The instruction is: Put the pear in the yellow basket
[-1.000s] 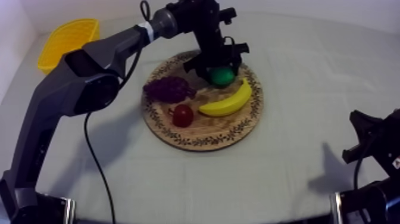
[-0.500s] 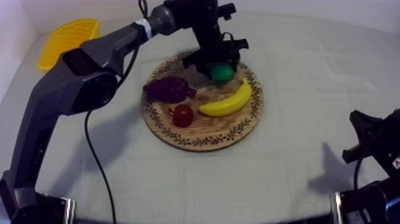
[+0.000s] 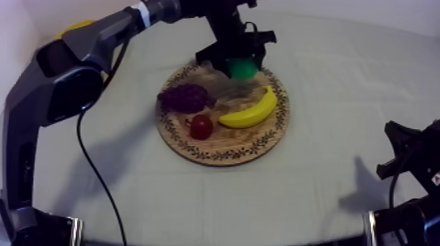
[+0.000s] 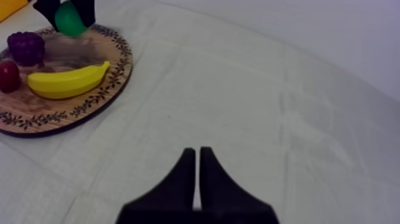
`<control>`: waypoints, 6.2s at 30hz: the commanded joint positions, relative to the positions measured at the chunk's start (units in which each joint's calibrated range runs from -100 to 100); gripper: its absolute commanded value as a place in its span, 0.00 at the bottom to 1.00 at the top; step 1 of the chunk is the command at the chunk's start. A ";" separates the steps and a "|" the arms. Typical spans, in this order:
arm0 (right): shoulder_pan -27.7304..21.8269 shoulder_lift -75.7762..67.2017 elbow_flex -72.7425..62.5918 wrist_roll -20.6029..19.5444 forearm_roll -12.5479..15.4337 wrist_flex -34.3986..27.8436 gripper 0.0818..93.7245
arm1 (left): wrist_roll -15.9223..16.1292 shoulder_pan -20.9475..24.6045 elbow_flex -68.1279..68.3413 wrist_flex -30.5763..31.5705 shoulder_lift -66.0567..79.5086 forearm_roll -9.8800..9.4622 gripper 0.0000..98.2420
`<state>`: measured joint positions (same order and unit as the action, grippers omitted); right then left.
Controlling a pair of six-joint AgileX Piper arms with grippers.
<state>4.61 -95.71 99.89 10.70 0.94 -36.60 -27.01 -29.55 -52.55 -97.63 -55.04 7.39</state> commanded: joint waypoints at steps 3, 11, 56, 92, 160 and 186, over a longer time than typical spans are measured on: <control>-0.01 -0.04 0.00 -0.03 0.01 -0.01 0.00 | -0.05 -0.07 3.65 0.02 6.58 -0.51 0.40; -0.01 -0.04 0.00 -0.03 0.01 -0.01 0.00 | -0.66 -0.23 7.00 -1.51 16.06 -1.16 0.39; -0.01 -0.04 0.00 -0.03 0.01 -0.01 0.00 | 7.97 28.82 36.75 -2.05 43.41 -8.37 0.36; -0.01 -0.04 0.00 -0.03 0.01 -0.01 0.00 | 10.09 34.71 24.33 2.76 16.49 -8.30 0.36; -0.01 -0.04 0.00 -0.03 0.01 -0.01 0.00 | 13.06 31.53 51.02 13.60 50.28 -5.04 0.85; -0.01 -0.04 0.00 -0.03 0.01 -0.01 0.00 | 18.98 31.17 69.06 31.80 69.02 -3.91 0.06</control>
<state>4.61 -95.71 99.89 10.66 0.94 -36.60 -8.60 1.84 15.04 -68.18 13.35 3.44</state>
